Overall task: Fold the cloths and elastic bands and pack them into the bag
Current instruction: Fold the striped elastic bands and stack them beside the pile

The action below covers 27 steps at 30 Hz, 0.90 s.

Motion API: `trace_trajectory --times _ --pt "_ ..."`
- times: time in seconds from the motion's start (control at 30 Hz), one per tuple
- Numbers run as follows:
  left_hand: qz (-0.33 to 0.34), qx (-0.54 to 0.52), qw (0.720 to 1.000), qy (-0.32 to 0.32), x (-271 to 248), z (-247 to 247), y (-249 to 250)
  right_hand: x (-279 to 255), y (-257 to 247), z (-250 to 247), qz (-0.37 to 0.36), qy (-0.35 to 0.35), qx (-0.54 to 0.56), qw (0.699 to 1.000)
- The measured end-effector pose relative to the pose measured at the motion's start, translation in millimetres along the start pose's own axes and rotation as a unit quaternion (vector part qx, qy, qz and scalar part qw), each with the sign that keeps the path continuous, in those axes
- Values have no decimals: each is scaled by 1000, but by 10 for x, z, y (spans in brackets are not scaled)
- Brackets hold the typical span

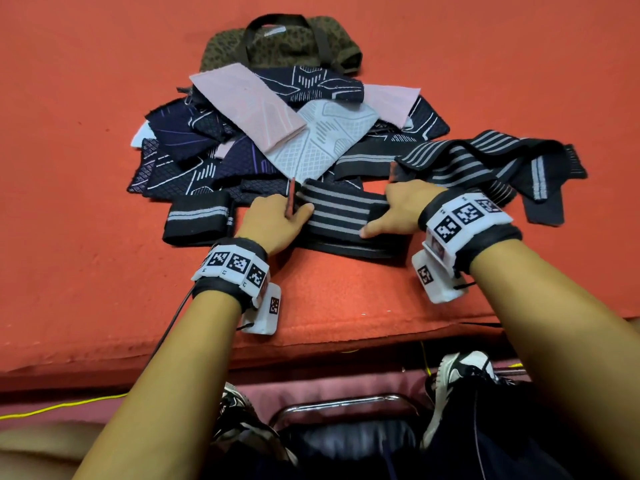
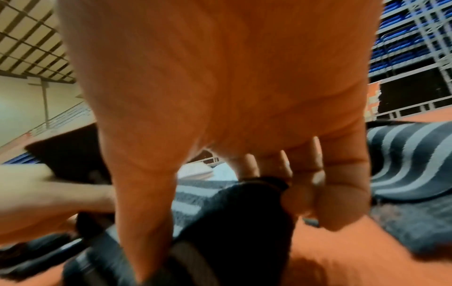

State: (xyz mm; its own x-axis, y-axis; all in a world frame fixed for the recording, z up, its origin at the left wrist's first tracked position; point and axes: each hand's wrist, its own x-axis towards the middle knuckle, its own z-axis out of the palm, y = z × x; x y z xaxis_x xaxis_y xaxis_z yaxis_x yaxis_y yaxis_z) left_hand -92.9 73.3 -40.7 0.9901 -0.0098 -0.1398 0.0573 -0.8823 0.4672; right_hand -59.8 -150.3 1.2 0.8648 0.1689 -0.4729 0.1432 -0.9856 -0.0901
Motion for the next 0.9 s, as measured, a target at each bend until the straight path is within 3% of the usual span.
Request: trace_trajectory --times 0.2,0.53,0.73,0.9 --pt "-37 -49 997 50 1 83 -2 69 49 31 44 29 4 999" --pt "-130 -44 986 96 32 19 -139 126 -97 170 32 34 31 998" --pt "-137 -38 986 88 41 -4 -160 100 -171 201 32 36 46 998" --pt "-128 -74 987 67 -3 18 -63 53 -110 82 50 94 39 994"
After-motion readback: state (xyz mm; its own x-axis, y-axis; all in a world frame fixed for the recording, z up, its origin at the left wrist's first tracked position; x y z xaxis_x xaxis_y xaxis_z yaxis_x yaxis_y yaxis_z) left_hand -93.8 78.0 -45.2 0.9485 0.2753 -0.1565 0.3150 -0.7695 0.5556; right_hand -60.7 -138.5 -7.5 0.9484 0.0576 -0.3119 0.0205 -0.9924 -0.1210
